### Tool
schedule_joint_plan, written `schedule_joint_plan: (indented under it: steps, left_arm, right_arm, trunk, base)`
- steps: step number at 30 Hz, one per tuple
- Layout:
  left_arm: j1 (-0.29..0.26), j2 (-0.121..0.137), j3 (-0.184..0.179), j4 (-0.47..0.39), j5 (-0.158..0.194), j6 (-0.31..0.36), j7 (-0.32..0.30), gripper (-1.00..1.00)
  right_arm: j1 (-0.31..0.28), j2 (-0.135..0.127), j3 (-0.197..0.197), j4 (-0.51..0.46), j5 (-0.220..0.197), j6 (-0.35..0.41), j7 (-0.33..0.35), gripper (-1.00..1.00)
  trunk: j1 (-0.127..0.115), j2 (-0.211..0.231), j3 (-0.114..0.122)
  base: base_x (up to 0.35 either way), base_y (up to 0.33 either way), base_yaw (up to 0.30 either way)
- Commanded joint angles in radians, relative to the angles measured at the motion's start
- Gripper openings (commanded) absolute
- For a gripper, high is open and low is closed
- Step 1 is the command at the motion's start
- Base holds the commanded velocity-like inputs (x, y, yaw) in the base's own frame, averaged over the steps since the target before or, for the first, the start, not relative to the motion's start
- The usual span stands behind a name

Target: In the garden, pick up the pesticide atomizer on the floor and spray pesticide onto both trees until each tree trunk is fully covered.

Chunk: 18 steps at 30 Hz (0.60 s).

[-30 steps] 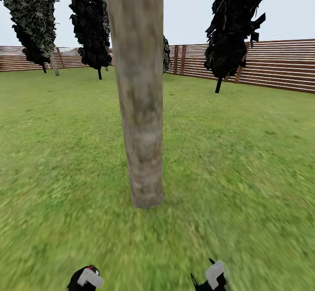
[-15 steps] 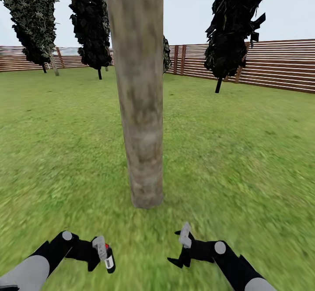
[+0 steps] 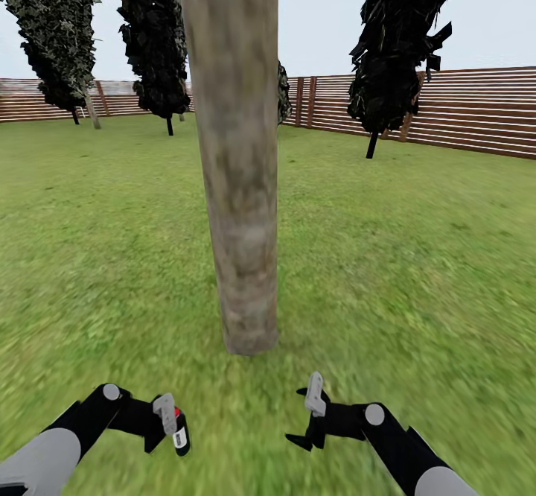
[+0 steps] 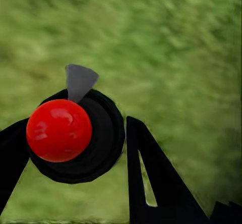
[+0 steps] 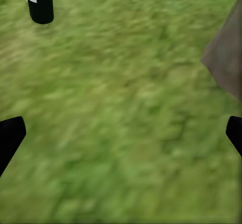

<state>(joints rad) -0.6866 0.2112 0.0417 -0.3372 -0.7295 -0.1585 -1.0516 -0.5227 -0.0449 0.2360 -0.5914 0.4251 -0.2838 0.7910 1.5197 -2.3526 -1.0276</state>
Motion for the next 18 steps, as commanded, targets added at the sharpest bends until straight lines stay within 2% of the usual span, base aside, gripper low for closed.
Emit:
schedule_joint_plan:
  steps: [1, 7, 15, 16, 17, 18]
  left_arm:
    - [0.000, 0.005, 0.003, -0.006, -0.009, -0.010, 0.004, -1.00]
    - [0.001, 0.006, -0.022, -0.040, -0.007, -0.010, 0.038, -1.00]
    - [0.000, -0.030, -0.064, -0.085, -0.009, -0.009, 0.083, -1.00]
    - [0.000, -0.032, -0.069, -0.091, -0.009, -0.009, 0.088, -1.00]
    - [-0.001, -0.033, -0.129, -0.131, -0.009, -0.009, 0.159, -1.00]
    - [-0.001, -0.034, -0.130, -0.138, -0.009, -0.009, 0.159, -1.00]
  right_arm:
    - [0.000, 0.000, 0.002, -0.002, 0.009, -0.006, -0.002, 1.00]
    - [-0.003, 0.019, 0.005, -0.009, 0.009, 0.004, 0.001, 1.00]
    - [-0.028, 0.064, 0.007, -0.041, 0.008, 0.049, 0.004, 1.00]
    - [-0.029, 0.070, 0.007, -0.047, 0.008, 0.055, 0.004, -1.00]
    - [-0.030, 0.107, 0.008, -0.055, 0.008, 0.197, 0.005, -1.00]
    - [-0.030, 0.107, 0.008, -0.056, 0.008, 0.198, 0.005, -1.00]
  trunk:
    - [0.000, 0.000, -0.001]
    - [0.000, 0.000, -0.001]
    - [0.000, 0.000, -0.001]
    - [0.000, 0.000, -0.001]
    - [0.000, 0.000, -0.001]
    - [0.000, 0.000, -0.001]
  base:
    - [0.000, 0.000, 0.000]
    - [0.000, 0.000, 0.000]
    - [0.000, 0.000, 0.000]
    - [0.000, 0.000, 0.000]
    - [0.000, 0.000, 0.000]
    - [0.000, 0.000, 0.000]
